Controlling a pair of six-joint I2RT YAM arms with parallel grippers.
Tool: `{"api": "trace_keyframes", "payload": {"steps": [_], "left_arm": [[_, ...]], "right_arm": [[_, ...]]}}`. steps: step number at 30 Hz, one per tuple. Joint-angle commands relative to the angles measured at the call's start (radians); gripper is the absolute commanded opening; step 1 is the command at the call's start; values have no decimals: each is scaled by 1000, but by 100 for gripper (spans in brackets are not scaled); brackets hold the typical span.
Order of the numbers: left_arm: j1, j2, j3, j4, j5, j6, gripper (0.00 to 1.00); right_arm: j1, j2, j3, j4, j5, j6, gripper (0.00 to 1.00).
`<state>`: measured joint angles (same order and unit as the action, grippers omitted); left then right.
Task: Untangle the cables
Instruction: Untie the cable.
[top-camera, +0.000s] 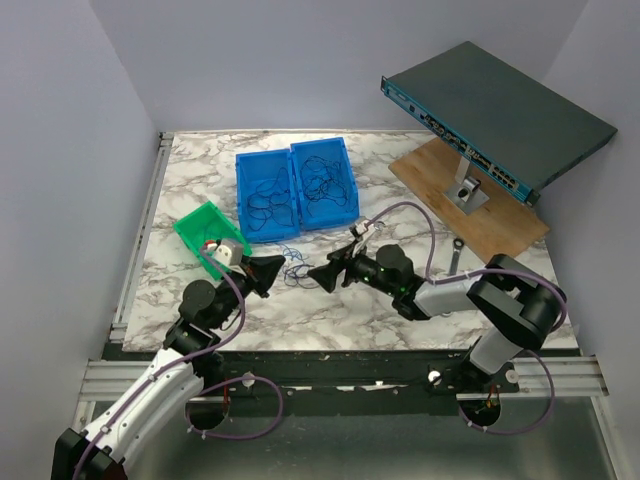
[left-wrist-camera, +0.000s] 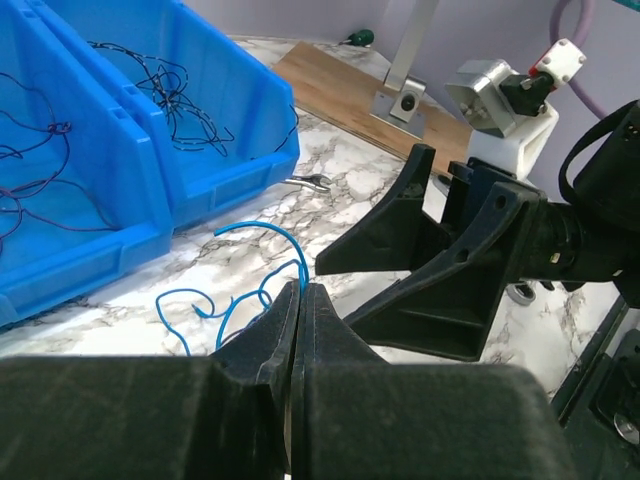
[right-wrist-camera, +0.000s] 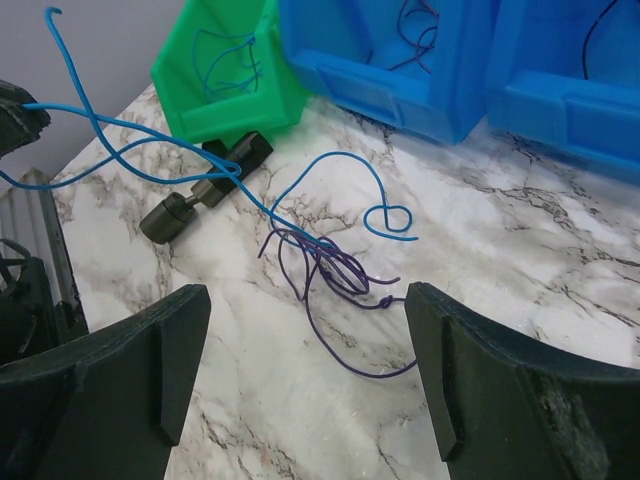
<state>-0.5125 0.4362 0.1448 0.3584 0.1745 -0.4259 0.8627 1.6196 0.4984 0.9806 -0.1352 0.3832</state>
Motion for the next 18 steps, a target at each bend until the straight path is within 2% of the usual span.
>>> {"api": "trace_keyframes", "payload": {"steps": [1, 18], "left_arm": [[-2, -10, -11, 55, 54, 9, 0], [-3, -36, -21, 51, 27, 4, 0]], "right_arm": [[8, 48, 42, 2, -21, -18, 86], [16, 182, 165, -98, 15, -40, 58]]}}
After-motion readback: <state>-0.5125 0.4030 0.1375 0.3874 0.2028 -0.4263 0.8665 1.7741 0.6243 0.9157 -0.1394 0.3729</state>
